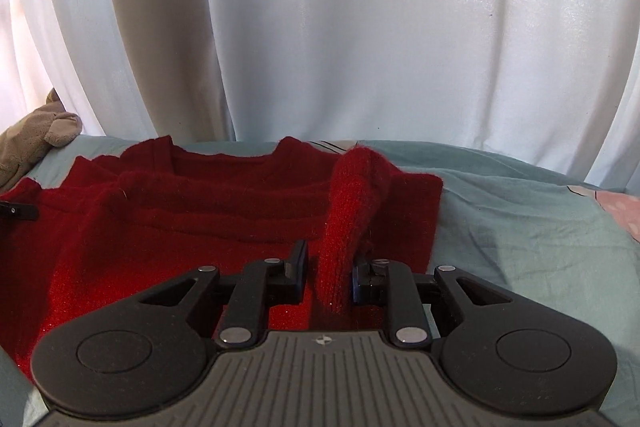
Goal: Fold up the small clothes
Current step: 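Pinch the folded cardigan with both grippers and lift the hem toward the collar, then lay the lifted hem over the cardigan body and open both grippers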
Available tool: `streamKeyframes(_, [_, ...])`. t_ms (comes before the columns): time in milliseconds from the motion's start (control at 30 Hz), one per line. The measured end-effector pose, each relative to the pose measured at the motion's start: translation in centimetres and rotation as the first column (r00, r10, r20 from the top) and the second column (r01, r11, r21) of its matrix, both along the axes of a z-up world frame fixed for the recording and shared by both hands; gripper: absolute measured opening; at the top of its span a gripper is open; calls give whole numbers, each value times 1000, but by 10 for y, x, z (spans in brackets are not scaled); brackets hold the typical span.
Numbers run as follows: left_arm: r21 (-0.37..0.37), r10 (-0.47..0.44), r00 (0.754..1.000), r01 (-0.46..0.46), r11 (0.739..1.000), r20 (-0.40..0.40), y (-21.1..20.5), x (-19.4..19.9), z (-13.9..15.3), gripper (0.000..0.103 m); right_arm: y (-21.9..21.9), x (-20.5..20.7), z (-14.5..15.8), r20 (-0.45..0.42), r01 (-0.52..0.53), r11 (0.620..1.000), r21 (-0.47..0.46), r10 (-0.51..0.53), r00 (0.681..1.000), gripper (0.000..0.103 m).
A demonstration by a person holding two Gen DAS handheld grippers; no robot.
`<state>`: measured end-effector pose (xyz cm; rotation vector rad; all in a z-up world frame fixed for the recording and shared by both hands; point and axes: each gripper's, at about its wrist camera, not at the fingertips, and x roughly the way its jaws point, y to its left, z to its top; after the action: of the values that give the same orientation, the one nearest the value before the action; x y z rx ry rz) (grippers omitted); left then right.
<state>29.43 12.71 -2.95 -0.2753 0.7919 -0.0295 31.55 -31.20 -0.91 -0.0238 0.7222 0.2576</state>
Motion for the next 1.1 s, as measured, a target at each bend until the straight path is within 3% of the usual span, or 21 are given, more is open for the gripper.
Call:
streamKeyframes(100, [37,-19,999,18,999,29,-7,-1,11,12,7,5,-1,-22,12,999,-45,-13,1000,18])
streamKeyframes(167, [78,-42,998,38,996,49,-14,-3,21,12,14,4,-1,-4,9,998,-69,-10,1000,9])
streamKeyframes(233, [90,-75,994,67,994,82,-20,-7,35,12,22,-1,2,31,-7,993,-114,10,999,9])
streamKeyframes(367, [130,-108,972,82,988,208,-29,-12,75,12,35,-15,22,141,-29,982,-188,57,988,9])
streamKeyframes(433, [142,-105,963,71,987,248,-31,-7,90,12,36,-17,38,205,-3,981,-192,43,978,8])
streamKeyframes(533, [217,-82,956,19,976,283,-36,11,102,12,40,-11,57,293,56,973,-222,12,956,9])
streamKeyframes(633, [274,-45,957,-37,961,286,-41,34,96,12,47,1,63,353,104,954,-281,3,935,9])
streamKeyframes(800, [347,25,978,-97,933,205,-53,65,56,12,54,24,52,380,167,928,-333,-30,925,9])
streamKeyframes(900, [342,36,985,-92,935,166,-56,65,39,12,59,29,36,358,157,912,-378,-12,934,9])
streamKeyframes(1033, [376,19,985,-84,923,173,-58,65,36,13,63,26,27,359,145,891,-431,21,933,9])
streamKeyframes(1100, [370,39,982,-106,923,185,-55,65,38,21,63,27,26,366,154,882,-445,22,930,9])
